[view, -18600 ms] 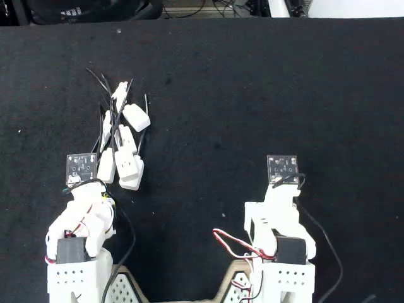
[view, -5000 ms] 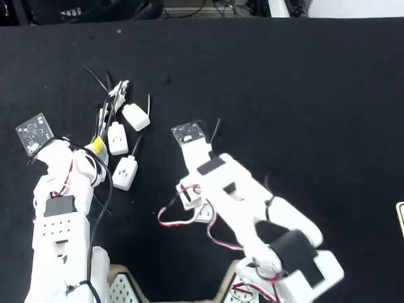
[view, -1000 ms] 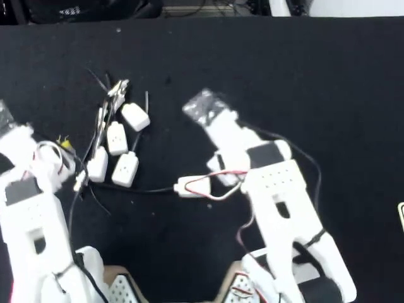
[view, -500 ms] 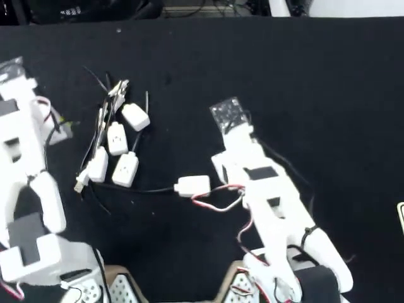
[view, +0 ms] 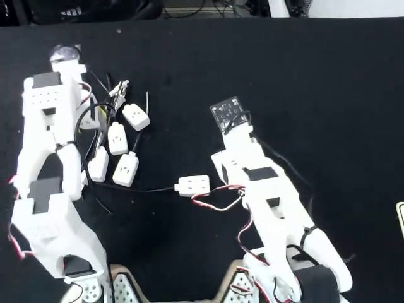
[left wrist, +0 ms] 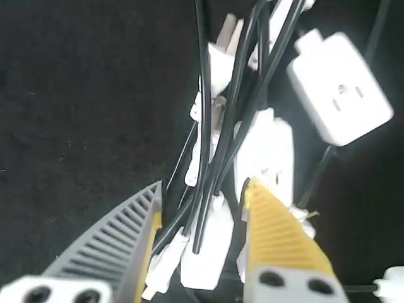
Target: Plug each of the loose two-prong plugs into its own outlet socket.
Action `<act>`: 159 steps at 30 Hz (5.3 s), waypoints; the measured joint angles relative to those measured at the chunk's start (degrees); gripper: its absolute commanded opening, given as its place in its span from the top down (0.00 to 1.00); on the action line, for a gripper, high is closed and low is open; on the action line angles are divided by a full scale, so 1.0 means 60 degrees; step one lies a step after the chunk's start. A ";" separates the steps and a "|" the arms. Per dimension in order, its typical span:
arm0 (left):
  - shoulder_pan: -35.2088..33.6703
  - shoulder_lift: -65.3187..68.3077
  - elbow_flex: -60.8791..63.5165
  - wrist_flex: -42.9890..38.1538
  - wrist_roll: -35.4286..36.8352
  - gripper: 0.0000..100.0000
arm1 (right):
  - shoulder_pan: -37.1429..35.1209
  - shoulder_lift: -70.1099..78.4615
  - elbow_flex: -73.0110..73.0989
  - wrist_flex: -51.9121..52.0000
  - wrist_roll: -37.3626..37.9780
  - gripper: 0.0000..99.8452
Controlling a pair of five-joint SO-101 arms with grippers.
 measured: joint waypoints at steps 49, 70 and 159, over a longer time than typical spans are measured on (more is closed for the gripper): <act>-0.2037 0.1436 -0.2154 0.2242 -0.3311 0.79 | 0.0000 0.0000 0.0088 0.0000 -0.0015 0.73; -0.2110 0.3048 -0.2462 0.0454 -0.4498 0.79 | 0.0000 0.0000 0.0088 0.0000 -0.0015 0.73; -0.0073 1.0388 -1.4022 0.0703 -0.3648 0.91 | 0.0000 0.0000 0.0293 -0.0220 -0.0015 0.73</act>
